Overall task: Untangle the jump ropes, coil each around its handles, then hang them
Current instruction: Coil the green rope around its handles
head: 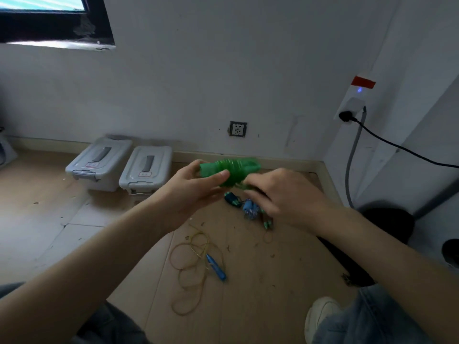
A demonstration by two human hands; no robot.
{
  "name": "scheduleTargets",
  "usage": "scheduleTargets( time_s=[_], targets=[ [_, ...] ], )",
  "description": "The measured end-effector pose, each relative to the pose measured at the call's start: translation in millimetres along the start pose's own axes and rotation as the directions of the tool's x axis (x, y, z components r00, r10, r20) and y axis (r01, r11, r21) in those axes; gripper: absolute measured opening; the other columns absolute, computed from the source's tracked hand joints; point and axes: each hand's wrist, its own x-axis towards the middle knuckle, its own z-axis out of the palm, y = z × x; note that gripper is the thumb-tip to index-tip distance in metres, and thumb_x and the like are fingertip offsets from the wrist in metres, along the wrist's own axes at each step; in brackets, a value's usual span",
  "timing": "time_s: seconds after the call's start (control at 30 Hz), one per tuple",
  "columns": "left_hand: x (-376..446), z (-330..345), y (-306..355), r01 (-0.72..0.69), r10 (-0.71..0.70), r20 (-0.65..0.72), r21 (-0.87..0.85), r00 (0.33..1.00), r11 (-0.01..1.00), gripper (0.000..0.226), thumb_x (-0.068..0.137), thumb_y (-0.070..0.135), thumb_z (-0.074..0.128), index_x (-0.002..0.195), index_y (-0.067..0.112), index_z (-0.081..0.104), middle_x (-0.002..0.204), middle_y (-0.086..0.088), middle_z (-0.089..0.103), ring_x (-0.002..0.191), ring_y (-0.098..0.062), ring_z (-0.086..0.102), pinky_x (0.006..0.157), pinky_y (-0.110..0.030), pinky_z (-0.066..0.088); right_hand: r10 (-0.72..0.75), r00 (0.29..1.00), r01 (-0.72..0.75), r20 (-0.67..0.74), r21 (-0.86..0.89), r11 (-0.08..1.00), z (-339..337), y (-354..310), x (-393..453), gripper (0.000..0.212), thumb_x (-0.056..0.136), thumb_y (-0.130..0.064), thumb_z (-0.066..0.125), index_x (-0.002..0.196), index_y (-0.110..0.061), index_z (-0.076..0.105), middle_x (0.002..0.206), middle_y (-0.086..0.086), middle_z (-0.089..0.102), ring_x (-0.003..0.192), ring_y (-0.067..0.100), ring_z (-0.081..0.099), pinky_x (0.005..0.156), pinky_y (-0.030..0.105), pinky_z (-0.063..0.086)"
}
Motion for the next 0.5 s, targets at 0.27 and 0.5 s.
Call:
scheduleTargets(
  time_s=[0.27,0.5],
  targets=[
    [-3.1,1.9,-0.3,0.101,-0.161,0.176,0.310,0.971,0.945,0.042,0.067,0.008,0.068,0.107,0.010,0.054,0.105,-0.015,0.057,0.077,-0.013,0.070,0.063,-0.018,0.054,0.058,0.996,-0.030,-0.073,0.340,0.940,-11.8,17.7,4.5,0.022,0.081,-0.039,0.060,0.078,-0.018,0.063,0.090,-0.006,0.046,0.084,0.008,0.048,0.069,0.010,0.037],
    [-7.1,-2.8,8.7,-0.045,-0.182,0.311,0.602,0.933,0.797,0.046,0.064,0.025,0.074,0.107,0.019,0.059,0.101,-0.005,0.063,0.078,-0.006,0.066,0.066,-0.014,0.051,0.011,0.998,0.014,-0.060,0.401,0.916,-1.3,13.2,3.9,0.014,0.084,-0.032,0.064,0.078,-0.019,0.063,0.073,-0.009,0.056,0.066,0.001,0.051,0.058,0.008,0.037]
  ],
)
